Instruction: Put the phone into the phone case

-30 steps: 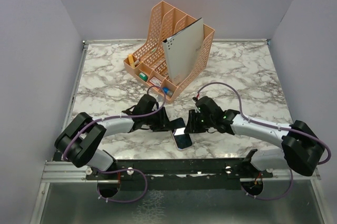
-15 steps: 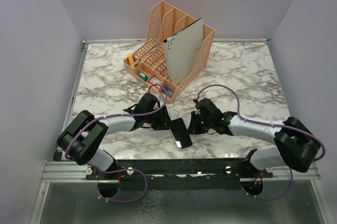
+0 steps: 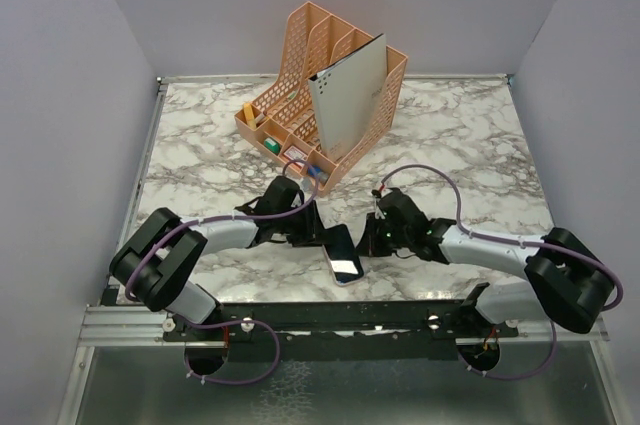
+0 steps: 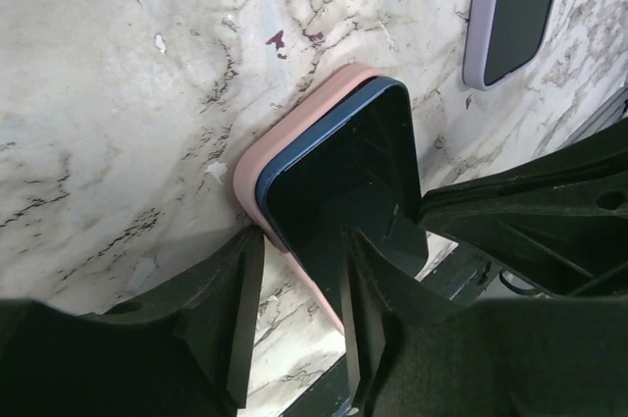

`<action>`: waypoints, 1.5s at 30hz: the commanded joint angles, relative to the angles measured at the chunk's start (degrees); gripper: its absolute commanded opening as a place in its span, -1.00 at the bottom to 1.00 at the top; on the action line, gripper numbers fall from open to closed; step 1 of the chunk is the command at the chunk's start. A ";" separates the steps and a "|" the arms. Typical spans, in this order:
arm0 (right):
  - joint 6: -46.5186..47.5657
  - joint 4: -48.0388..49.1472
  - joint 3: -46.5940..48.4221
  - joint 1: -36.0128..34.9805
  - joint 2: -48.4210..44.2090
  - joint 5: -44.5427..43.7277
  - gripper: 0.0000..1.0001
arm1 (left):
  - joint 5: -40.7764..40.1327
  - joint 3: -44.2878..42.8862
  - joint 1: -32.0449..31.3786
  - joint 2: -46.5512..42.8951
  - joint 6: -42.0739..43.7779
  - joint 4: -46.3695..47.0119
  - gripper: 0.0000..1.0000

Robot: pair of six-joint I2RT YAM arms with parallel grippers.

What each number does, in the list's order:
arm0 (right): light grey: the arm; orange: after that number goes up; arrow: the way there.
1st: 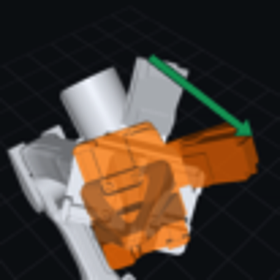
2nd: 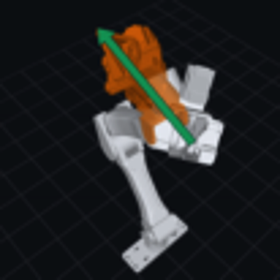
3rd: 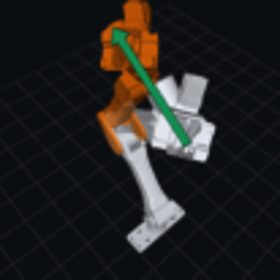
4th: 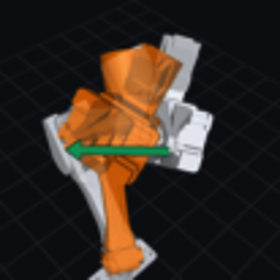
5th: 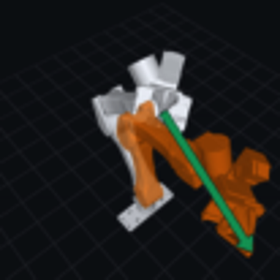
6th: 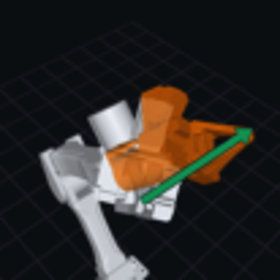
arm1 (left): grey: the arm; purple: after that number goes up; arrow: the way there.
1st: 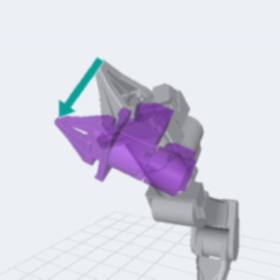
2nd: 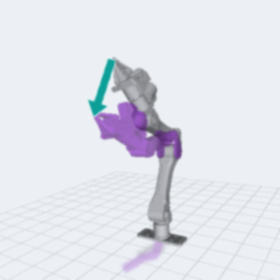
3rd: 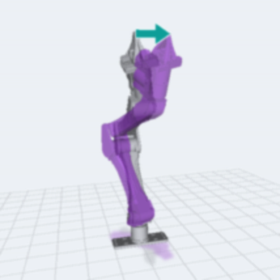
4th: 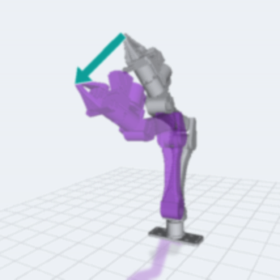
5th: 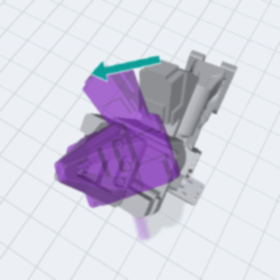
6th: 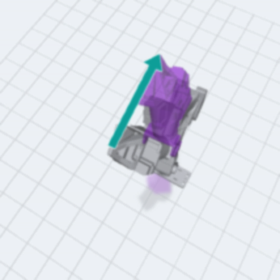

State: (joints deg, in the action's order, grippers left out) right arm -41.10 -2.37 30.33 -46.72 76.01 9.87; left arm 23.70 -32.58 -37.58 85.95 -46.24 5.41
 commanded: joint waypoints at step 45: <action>-1.17 -5.68 -2.62 -2.22 -8.75 -3.00 0.11 | -3.05 -0.75 -3.64 -5.50 2.04 -6.71 0.10</action>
State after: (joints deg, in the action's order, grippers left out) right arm -42.41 -6.35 28.42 -48.77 66.30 7.60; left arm 21.37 -33.85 -40.99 82.54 -44.69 0.67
